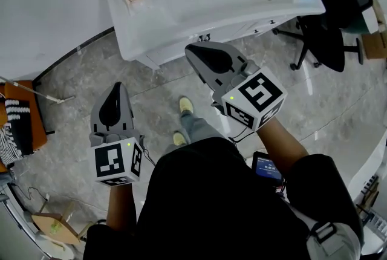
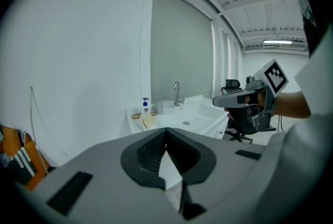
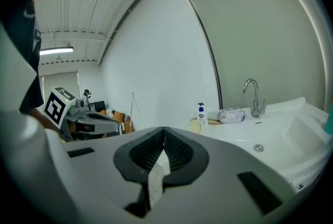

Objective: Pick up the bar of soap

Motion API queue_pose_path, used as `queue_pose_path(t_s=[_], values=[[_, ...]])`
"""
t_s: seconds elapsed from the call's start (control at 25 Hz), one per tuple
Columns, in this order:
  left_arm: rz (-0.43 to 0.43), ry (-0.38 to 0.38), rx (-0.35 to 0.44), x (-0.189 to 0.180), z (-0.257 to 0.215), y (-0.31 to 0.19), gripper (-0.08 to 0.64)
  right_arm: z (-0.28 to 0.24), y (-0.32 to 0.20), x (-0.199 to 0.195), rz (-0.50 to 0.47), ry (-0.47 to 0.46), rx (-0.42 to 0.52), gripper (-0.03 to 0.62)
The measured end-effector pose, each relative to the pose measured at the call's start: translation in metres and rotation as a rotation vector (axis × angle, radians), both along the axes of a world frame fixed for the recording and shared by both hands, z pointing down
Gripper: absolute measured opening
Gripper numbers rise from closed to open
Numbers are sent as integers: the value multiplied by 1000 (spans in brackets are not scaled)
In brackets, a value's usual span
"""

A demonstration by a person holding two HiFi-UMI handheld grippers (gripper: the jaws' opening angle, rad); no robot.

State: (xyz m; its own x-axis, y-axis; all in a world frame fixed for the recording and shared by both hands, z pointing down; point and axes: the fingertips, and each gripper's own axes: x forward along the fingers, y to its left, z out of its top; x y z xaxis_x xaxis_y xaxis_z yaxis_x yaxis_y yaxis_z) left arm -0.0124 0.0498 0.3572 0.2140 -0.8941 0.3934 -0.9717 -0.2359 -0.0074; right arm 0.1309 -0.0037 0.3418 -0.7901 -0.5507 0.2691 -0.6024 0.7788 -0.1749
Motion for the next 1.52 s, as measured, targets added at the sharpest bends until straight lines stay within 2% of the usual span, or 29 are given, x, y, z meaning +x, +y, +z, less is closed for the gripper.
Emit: queue_pose_path(t_s=[0.4,0.8,1.12,1.52], values=[[2,-14,19,8,-15,-26,9,-5,-28,6,-9,-38,10,8],[-12,-32,49,-1,-25,-31,9,-13,-29,2,-15,-47,39,8],[20,-5,63,-11,-21,-56,9,-10,-47,-9,10,-22,44,8],[57,23,72,-36,-22,-116,9,-14,-94,-38,16,28,52,8]])
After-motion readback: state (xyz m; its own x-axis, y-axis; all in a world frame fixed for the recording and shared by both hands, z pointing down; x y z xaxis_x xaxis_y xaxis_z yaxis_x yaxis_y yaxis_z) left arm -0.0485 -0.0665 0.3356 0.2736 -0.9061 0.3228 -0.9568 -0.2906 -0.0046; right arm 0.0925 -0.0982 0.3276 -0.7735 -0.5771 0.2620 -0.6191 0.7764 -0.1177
